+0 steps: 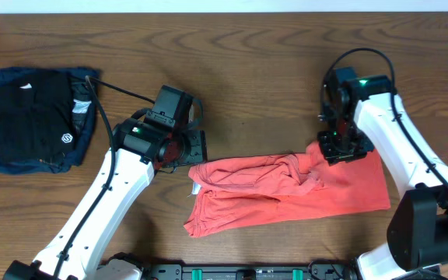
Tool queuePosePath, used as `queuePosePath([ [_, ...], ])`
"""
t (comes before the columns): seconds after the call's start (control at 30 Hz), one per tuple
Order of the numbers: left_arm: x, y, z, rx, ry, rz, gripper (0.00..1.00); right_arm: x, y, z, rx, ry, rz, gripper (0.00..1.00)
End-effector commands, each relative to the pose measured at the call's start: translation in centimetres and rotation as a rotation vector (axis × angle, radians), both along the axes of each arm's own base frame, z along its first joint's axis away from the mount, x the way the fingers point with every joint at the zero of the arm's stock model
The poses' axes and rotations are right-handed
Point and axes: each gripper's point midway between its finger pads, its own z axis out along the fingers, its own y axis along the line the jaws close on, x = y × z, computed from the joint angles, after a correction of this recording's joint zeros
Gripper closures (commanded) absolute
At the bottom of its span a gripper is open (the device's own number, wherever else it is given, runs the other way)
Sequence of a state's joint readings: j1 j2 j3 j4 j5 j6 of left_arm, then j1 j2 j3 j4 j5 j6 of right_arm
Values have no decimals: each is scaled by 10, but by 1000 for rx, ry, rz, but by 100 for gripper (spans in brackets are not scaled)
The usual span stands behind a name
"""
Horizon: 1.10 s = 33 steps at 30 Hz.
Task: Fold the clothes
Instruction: 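Fold the strip's right end leftward over the middle with the right gripper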
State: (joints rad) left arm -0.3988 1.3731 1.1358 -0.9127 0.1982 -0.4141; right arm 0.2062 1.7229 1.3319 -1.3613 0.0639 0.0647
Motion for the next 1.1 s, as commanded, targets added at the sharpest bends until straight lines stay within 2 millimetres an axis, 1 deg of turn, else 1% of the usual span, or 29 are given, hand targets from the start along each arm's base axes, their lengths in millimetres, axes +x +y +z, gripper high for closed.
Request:
queuePosePath([
  [0.0,3,4,1,16,-8,0,43,0,5,2,4,-15,1,64],
  [0.07,3,4,1,16,-8,0,43,1,-2,2,-32,-23,-7,67],
  [0.17,2,5,0,18,-5,0,43,6,-26,5,-150,-61,-93,63],
  [0.23,0,5,0,21,3,0,42,9,-32,5,-163,-70,-108,62],
  [0.3,-3,6,-1,26,16,0,38,8,-35,5,-165,-68,-120,62],
  [0.4,-14,6,-10,12,73,11,33,10,-45,6,-199,-81,-157,62],
  [0.47,-26,2,-21,-17,132,18,32,12,-51,7,-222,-96,-200,60],
  [0.57,-42,-5,-41,-59,214,7,29,16,-55,6,-217,-111,-221,56],
  [0.6,-44,-4,-49,-57,229,8,29,17,-55,6,-213,-116,-224,55],
  [0.67,-50,-3,-65,-54,256,7,24,18,-56,6,-213,-119,-227,53],
  [0.73,-56,-8,-78,-83,291,-1,22,18,-56,6,-213,-121,-228,52],
  [0.8,-62,-13,-91,-110,324,-12,21,18,-56,6,-212,-120,-226,51],
  [0.9,-69,-13,-108,-96,368,-11,20,18,-56,6,-212,-120,-226,51],
  [1.07,-75,-19,-131,-81,414,-31,20,19,-56,6,-211,-124,-226,51],
])
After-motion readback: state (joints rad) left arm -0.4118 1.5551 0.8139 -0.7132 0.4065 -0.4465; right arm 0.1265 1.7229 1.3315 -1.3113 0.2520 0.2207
